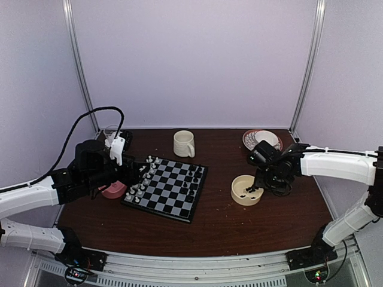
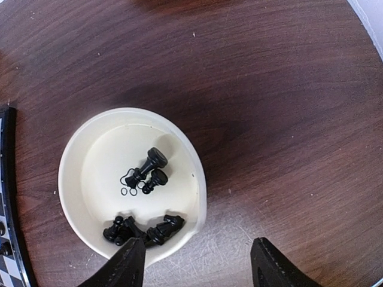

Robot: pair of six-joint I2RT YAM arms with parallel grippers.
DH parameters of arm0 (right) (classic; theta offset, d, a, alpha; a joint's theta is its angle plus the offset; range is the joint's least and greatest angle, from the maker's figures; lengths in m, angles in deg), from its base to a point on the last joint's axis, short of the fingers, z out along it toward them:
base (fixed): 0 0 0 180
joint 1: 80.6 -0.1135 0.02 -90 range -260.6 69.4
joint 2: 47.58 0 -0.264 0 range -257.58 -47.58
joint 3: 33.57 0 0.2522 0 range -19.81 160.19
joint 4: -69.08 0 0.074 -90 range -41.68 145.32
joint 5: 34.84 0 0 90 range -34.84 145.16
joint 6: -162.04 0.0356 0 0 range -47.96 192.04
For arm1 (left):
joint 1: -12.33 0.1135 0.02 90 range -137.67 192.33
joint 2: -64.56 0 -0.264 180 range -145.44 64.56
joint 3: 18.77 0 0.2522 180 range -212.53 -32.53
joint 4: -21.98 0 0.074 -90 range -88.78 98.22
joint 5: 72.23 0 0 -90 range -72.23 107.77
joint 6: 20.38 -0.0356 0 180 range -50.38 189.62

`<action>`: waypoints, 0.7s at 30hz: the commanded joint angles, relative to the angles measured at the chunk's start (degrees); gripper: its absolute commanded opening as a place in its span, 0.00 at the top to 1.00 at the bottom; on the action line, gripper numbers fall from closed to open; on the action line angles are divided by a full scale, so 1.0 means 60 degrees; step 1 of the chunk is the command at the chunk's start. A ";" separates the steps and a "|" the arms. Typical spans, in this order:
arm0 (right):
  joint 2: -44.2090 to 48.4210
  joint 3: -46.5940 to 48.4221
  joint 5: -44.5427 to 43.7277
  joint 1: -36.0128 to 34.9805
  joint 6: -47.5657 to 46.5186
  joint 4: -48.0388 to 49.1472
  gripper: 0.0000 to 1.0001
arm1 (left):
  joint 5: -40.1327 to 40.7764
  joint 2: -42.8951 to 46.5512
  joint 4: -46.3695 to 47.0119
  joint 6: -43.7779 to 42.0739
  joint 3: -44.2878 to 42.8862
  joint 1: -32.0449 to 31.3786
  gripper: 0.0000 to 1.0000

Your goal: Set up the chess pieces on the board

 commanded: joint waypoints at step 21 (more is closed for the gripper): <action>-0.2704 0.0856 -0.0006 0.0566 0.0040 0.0427 0.71 | -0.0088 0.0124 0.0227 -0.0048 -0.0279 -0.0084 0.29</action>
